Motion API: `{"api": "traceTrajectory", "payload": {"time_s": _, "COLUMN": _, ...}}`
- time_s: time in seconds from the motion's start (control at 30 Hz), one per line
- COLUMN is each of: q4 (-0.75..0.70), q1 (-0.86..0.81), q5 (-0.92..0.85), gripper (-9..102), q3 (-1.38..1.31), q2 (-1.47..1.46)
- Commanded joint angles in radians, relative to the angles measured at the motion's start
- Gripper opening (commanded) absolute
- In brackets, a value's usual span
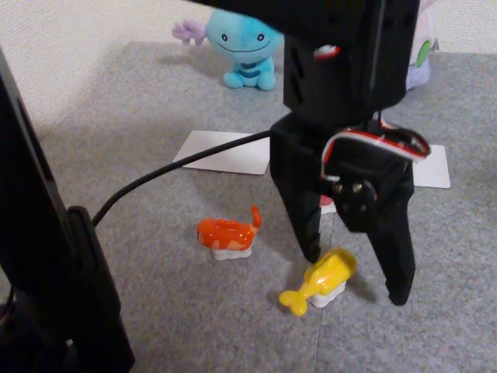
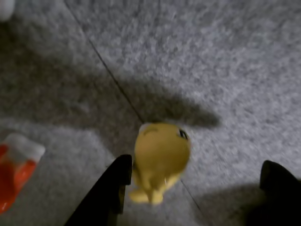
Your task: Wooper wants to eat egg sudhi, and Goomy wants to eat shrimp sushi
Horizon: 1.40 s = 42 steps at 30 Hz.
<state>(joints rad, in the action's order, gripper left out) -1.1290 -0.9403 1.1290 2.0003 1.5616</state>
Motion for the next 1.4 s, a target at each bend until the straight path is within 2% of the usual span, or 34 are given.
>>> {"api": "traceTrajectory", "payload": {"time_s": 0.0, "q4": 0.063, "q1": 0.002, "q5": 0.006, "gripper": 32, "q3": 0.04, "q2": 0.009}}
{"api": "traceTrajectory", "payload": {"time_s": 0.17, "q4": 0.126, "q1": 0.006, "q5": 0.02, "gripper": 31, "q3": 0.094, "q2": 0.009}}
{"api": "traceTrajectory", "payload": {"time_s": 0.73, "q4": 0.115, "q1": 0.028, "q5": 0.06, "gripper": 0, "q3": 0.094, "q2": 0.011}}
{"api": "traceTrajectory", "payload": {"time_s": 0.9, "q4": 0.106, "q1": 0.044, "q5": 0.083, "gripper": 0, "q3": 0.087, "q2": 0.034}}
{"api": "traceTrajectory", "payload": {"time_s": 1.03, "q4": 0.084, "q1": 0.054, "q5": 0.101, "gripper": 0, "q3": 0.08, "q2": 0.169}}
{"api": "traceTrajectory", "payload": {"time_s": 1.37, "q4": 0.006, "q1": 0.296, "q5": 0.238, "gripper": 0, "q3": 0.078, "q2": 0.604}}
